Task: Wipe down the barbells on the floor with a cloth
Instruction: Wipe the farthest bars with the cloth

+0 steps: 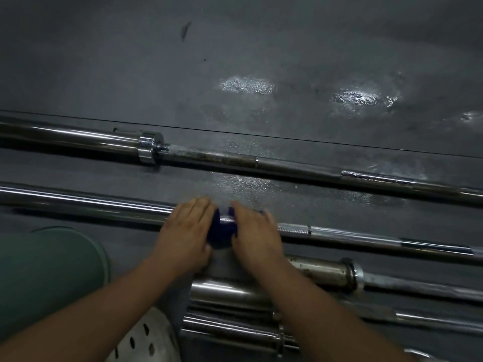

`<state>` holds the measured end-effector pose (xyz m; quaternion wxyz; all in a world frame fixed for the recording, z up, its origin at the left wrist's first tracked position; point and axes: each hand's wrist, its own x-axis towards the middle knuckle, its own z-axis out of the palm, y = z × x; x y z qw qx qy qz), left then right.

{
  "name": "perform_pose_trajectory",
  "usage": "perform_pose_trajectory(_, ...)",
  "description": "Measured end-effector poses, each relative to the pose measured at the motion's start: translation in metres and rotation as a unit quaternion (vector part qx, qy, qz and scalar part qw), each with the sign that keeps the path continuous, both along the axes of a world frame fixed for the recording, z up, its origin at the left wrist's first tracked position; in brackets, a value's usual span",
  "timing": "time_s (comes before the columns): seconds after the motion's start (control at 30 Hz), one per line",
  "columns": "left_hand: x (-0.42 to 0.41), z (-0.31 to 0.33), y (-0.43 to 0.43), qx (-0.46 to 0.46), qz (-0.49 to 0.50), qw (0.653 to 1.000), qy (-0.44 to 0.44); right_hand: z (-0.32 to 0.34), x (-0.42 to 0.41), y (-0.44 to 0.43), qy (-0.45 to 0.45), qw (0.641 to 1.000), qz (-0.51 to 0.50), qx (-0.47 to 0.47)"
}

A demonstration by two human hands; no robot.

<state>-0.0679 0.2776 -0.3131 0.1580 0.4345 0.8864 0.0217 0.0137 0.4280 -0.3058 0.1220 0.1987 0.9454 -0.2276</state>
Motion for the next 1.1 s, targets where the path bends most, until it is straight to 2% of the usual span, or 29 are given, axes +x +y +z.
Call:
perform_pose_trajectory(0.17,0.009,0.007,-0.010,-0.007,0.004,1.000,0.012,-0.001,0.073,0.090,-0.006,0.992,-0.108,0.061)
perform_pose_trajectory(0.27,0.014,0.009,-0.016,-0.022,0.009,1.000,0.006,0.001,0.099,0.118,-0.024,0.984,-0.166,0.061)
perform_pose_trajectory(0.33,0.016,0.014,-0.021,-0.040,0.013,0.999,-0.005,0.005,0.099,0.126,-0.009,0.965,-0.262,-0.009)
perform_pose_trajectory(0.43,0.022,0.025,-0.025,-0.051,0.018,0.999,-0.001,0.024,0.089,0.128,0.071,0.909,-0.393,-0.122)
perform_pose_trajectory(0.53,0.038,0.044,-0.020,-0.028,0.025,0.999,0.007,0.052,0.086,0.119,0.143,0.888,-0.376,-0.225)
perform_pose_trajectory(0.6,0.056,0.060,-0.014,-0.004,0.021,1.000,0.006,0.066,0.089,0.114,0.143,0.862,-0.388,-0.292)
perform_pose_trajectory(0.63,0.066,0.068,-0.010,0.007,0.015,1.000,0.007,0.073,0.092,0.112,0.136,0.826,-0.417,-0.354)
perform_pose_trajectory(0.7,0.082,0.092,-0.002,0.017,0.016,1.000,0.006,0.087,0.101,0.109,0.113,0.712,-0.463,-0.516)
perform_pose_trajectory(0.77,0.092,0.120,0.006,0.033,0.019,0.999,0.022,0.108,0.114,0.106,0.117,0.622,-0.498,-0.593)
perform_pose_trajectory(0.83,0.102,0.151,0.013,0.044,0.025,0.998,0.039,0.132,0.128,0.103,0.138,0.574,-0.501,-0.633)
perform_pose_trajectory(0.97,0.137,0.209,0.024,0.064,0.023,0.994,0.088,0.185,0.170,0.100,0.174,0.514,-0.463,-0.701)
perform_pose_trajectory(1.1,0.173,0.259,0.037,0.062,0.025,0.992,0.109,0.219,0.223,0.108,0.186,0.421,-0.427,-0.778)
